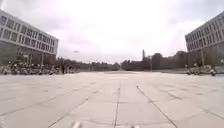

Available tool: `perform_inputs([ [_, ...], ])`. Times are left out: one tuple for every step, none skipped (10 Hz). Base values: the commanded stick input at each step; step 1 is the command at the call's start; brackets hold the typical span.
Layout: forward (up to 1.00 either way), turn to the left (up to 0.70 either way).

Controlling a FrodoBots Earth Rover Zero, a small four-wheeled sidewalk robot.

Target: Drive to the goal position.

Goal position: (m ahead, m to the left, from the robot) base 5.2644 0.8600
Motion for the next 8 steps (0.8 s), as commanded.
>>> perform_inputs([
  [0.70,0.00],
  [0.70,0.00],
  [0.70,0.00],
  [0.70,0.00],
  [0.70,0.00],
  [0.70,0.00],
  [0.70,0.00],
  [0.70,0.00],
])
